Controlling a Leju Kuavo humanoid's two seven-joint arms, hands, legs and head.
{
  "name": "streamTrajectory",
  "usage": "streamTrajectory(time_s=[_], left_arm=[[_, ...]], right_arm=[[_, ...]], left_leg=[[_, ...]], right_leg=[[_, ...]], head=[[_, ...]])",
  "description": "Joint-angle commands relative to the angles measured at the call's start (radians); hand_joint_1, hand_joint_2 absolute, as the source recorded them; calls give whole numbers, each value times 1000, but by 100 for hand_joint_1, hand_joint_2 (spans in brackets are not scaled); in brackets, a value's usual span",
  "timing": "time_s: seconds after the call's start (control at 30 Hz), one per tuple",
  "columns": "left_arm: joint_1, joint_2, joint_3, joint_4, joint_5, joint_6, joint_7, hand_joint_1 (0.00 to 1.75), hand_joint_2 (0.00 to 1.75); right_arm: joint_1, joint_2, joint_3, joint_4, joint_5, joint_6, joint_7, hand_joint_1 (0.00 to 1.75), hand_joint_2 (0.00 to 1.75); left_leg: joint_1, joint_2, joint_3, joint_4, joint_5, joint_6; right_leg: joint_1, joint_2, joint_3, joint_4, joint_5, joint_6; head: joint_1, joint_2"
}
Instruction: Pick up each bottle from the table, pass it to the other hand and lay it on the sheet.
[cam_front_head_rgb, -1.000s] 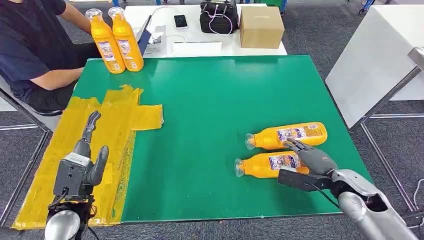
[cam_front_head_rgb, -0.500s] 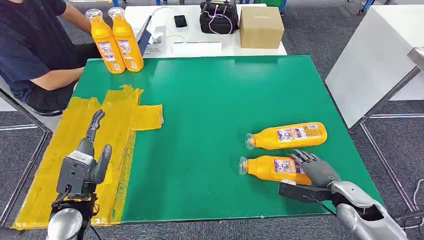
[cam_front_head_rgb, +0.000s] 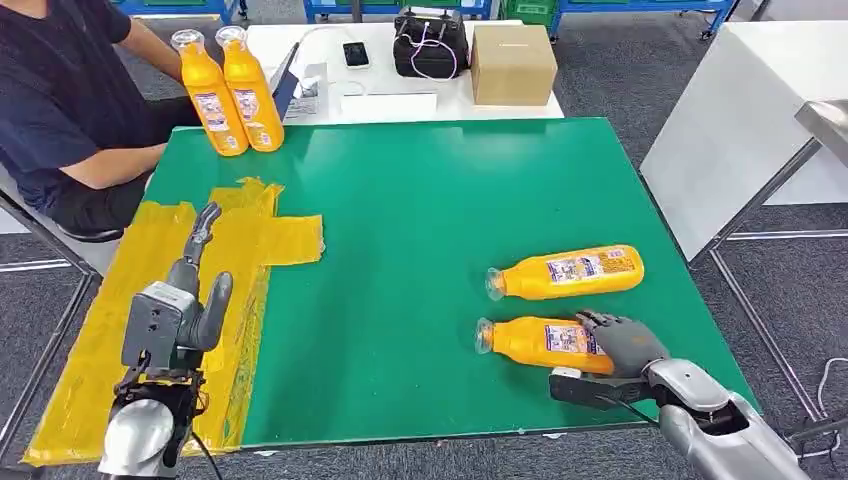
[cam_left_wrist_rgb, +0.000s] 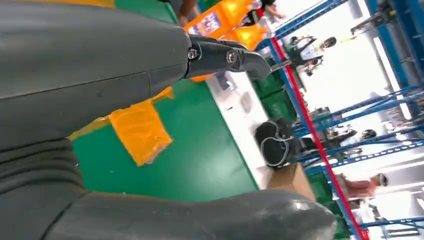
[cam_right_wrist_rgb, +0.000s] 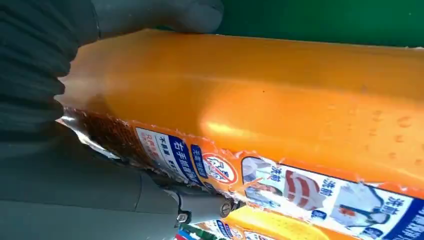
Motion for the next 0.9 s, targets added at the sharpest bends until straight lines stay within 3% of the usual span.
streamTrajectory(time_s=[0.03, 0.23, 0.27, 0.4, 0.43, 0.47, 0.57, 0.6, 0.67, 0.9], left_arm=[[-12, 19, -36, 47, 20, 5, 9, 0, 0], [48, -5, -21, 2, 155, -40, 17, 0, 0], [71, -8, -18, -4, 188, -53, 10, 0, 0], [149, -34, -17, -46, 572, -152, 57, 0, 0], [159, -32, -25, -50, 651, -166, 68, 0, 175], [161, -29, -33, -51, 655, -162, 66, 0, 175], [177, -44, -55, -51, 870, -175, 87, 0, 175], [170, -13, -89, -44, 911, -171, 85, 0, 175], [158, 3, -107, -24, 941, -165, 70, 0, 175], [143, 13, -136, -14, 987, -166, 64, 0, 175]], right_arm=[[32, 43, 25, 85, -60, 35, 37, 175, 175], [67, 109, -107, -36, -175, -20, 84, 175, 175], [80, 123, -135, -81, -188, -35, 92, 175, 175], [99, 253, -278, -327, -511, -33, 103, 175, 175], [96, 269, -284, -377, -566, -38, 108, 175, 175], [94, 267, -275, -404, -575, -36, 139, 175, 175], [100, 338, -299, -505, -746, -85, 54, 175, 175], [102, 367, -288, -554, -771, -109, 40, 175, 175], [100, 386, -264, -589, -767, -134, 42, 175, 175], [88, 393, -213, -581, -766, -153, 25, 175, 175]], left_leg=[[1, -5, -5, -2, 5, -1], [0, -5, -4, -2, 8, 1], [0, -3, -3, -2, 8, 1], [0, -1, -3, 0, 7, 1], [0, 2, -5, 1, 6, 0], [0, 2, -7, 1, 6, 0], [-1, 1, -15, 1, 8, -1], [0, 1, -16, 1, 8, -2], [-1, -5, -20, 1, 10, -2], [0, -5, -24, 0, 11, -1]], right_leg=[[1, -6, -2, -3, 4, 0], [1, -3, 1, -3, 7, 2], [1, -1, 9, -3, 8, 2], [0, 1, 9, 0, 7, 1], [0, 4, 7, 1, 8, 1], [0, 3, 5, 1, 8, 1], [0, 3, -3, 2, 8, 1], [0, 2, -4, 3, 8, 0], [0, -3, -7, 4, 7, 0], [0, -5, -9, 3, 7, 1]], head=[[-1, 0], [-1, 0], [-1, 0], [-1, 0], [-2, 0], [0, 0], [-2, 0], [-3, 0], [-1, 0], [-2, 0]])
